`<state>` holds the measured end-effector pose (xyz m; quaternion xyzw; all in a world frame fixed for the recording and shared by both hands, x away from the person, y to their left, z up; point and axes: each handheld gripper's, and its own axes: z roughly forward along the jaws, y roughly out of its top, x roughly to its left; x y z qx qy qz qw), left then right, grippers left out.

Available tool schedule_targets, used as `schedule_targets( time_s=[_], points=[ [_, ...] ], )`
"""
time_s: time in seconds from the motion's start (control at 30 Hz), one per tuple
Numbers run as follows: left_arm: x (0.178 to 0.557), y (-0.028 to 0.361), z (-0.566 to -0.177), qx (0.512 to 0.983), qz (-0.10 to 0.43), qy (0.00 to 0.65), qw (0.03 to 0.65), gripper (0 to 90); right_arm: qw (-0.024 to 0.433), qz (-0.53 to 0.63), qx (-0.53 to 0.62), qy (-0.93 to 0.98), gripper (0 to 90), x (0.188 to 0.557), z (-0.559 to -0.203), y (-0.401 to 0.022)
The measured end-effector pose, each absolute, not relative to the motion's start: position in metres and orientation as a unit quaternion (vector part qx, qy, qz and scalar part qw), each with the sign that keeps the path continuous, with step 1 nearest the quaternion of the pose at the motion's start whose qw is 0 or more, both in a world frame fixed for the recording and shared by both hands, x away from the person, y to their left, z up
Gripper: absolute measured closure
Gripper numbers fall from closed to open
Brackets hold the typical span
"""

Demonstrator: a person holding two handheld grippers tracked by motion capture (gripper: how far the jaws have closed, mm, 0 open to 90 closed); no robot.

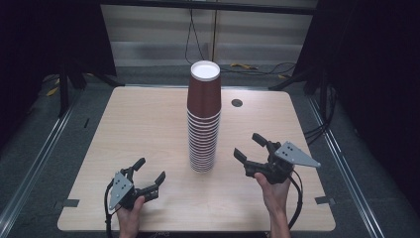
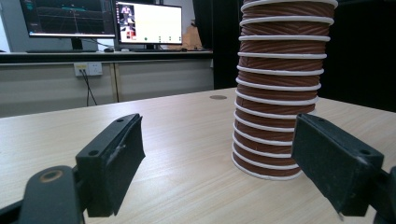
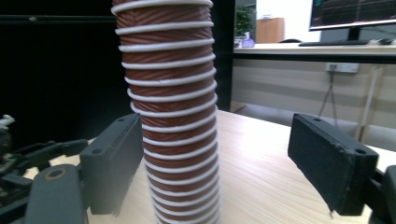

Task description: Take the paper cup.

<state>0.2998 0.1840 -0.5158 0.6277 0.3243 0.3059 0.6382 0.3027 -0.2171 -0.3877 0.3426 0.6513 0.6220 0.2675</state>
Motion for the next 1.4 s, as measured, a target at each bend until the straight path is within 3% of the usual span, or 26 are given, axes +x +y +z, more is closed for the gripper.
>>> schedule_targets(
  time_s=[0.5, 0.87, 1.4],
  points=[
    [0.3, 0.184, -0.516, 0.627, 0.306, 0.324, 0.639, 17.1, 0.239, 0.631, 0.307, 0.672, 13.9, 0.319, -0.348, -0.197],
    [0.3, 0.184, -0.516, 0.628, 0.306, 0.323, 0.638, 17.2, 0.243, 0.634, 0.274, 0.681, 17.2, 0.328, -0.321, -0.187],
    [0.3, 0.184, -0.516, 0.628, 0.306, 0.323, 0.638, 17.2, 0.196, 0.639, 0.268, 0.694, 13.1, 0.355, -0.293, -0.179]
  ],
)
